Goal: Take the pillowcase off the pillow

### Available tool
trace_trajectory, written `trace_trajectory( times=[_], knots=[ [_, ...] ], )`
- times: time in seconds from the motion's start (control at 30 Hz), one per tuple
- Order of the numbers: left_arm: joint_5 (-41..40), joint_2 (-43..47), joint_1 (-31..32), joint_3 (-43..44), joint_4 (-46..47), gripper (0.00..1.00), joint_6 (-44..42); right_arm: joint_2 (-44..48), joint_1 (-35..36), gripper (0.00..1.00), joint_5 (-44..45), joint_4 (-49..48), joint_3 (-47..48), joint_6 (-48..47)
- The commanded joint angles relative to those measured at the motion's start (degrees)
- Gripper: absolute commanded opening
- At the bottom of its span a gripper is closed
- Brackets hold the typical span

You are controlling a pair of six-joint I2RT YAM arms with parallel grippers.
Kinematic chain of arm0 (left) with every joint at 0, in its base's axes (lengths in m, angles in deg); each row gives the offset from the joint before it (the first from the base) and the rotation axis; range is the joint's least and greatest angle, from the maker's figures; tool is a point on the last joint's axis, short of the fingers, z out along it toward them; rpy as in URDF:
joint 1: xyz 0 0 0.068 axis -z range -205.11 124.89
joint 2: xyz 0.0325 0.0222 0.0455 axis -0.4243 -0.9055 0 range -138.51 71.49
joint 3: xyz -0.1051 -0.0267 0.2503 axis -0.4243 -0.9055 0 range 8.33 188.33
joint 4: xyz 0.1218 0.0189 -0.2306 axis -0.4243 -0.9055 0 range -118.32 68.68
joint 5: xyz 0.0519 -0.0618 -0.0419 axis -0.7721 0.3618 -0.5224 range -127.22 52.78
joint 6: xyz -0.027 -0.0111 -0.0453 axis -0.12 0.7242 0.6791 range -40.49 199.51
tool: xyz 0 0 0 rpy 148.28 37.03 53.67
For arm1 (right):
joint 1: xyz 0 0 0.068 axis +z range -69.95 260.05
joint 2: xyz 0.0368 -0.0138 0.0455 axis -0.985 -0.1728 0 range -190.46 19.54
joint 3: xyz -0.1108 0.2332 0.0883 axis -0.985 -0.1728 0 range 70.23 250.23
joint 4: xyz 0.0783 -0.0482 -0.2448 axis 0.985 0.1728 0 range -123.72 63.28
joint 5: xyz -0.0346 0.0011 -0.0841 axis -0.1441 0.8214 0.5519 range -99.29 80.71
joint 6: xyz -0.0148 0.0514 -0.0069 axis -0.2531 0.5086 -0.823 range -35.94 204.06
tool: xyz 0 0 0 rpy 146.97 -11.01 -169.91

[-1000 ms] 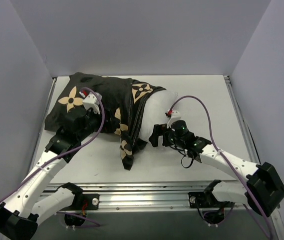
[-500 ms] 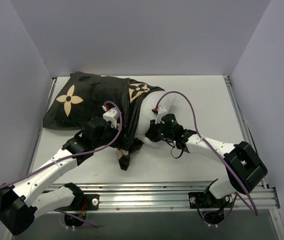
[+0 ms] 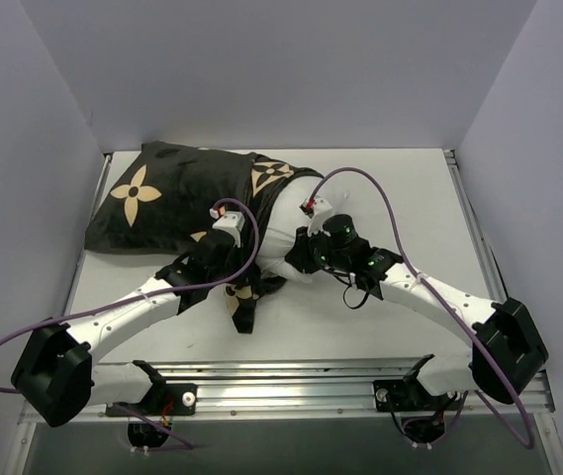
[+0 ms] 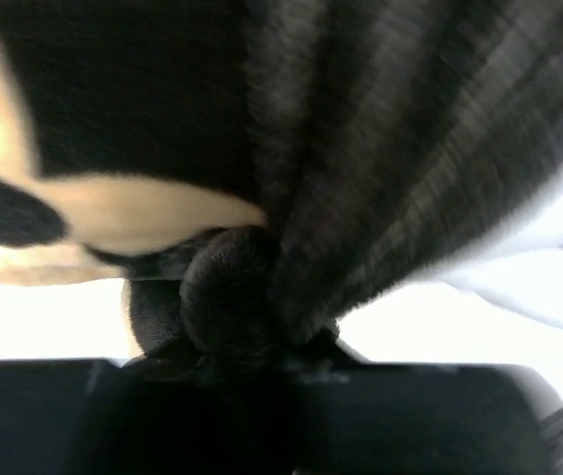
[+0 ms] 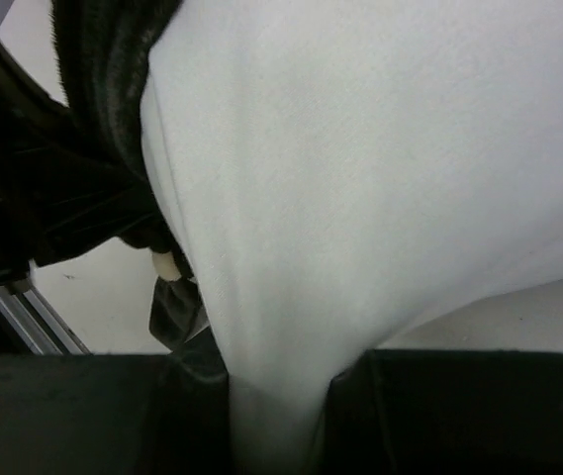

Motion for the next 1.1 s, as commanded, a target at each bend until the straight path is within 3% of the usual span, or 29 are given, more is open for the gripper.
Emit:
trace_trajectory(
  times=[0.0,0.17,0.3,0.43,0.53,0.63,0.73,0.77,0.83,0.87,0.9,0.97,1.0,1.07],
  knots=[
    [-10.6,-2.4,0.0,-0.6,2.8,0.03,3.4,8.9,0.3,0.00,-1.3,0.0,6.7,-1.0],
    [-25.6,-3.1,-1.7,-4.2,0.5,0.02,13.8,16.1,-1.3,0.00,-2.0,7.0,12.8,-1.6],
    [-28.9,-4.4,-6.3,-8.9,0.1,0.02,22.2,21.6,-5.3,0.00,-6.1,12.3,18.0,-0.6],
    [-26.7,-4.6,-11.2,-11.5,4.3,0.02,26.0,24.0,-8.0,0.00,-10.9,17.2,18.6,-0.6],
    [-22.7,-4.0,-11.2,-9.8,5.4,0.03,23.7,24.5,-8.0,0.00,-14.6,19.1,14.0,0.0],
    [-16.3,-0.8,-10.4,-8.9,6.4,0.10,20.6,24.4,-7.9,0.00,-19.0,17.7,5.7,2.8],
    [-11.5,4.8,-8.3,-7.3,4.4,0.30,16.7,24.2,-6.2,0.00,-19.9,14.7,-0.5,6.3],
    [-10.7,7.5,-7.0,-5.8,3.2,0.35,15.6,24.1,-4.8,0.10,-19.5,14.4,-3.3,6.6],
    [-8.2,10.0,-5.7,-3.8,-0.1,0.53,11.2,23.8,-3.6,0.30,-17.8,15.5,-4.3,6.4],
    [-6.1,12.0,-5.0,-1.6,-1.0,0.61,9.6,24.0,-3.3,0.50,-16.8,17.5,-4.3,6.2],
    [-4.6,12.9,-3.8,-0.4,-2.2,0.75,7.9,24.4,-3.2,0.59,-15.7,18.4,-4.0,6.1],
    [0.4,14.3,-3.0,2.0,-3.3,0.86,3.2,25.6,-4.0,0.80,-8.1,21.7,-2.2,6.5],
    [1.5,14.2,-2.6,5.1,-5.1,0.94,1.9,25.8,-5.6,0.86,-5.4,22.9,-1.4,6.8],
    [3.8,12.8,-2.5,8.8,-8.5,0.97,-2.5,25.9,-8.4,0.96,0.8,26.1,0.1,7.9]
  ],
)
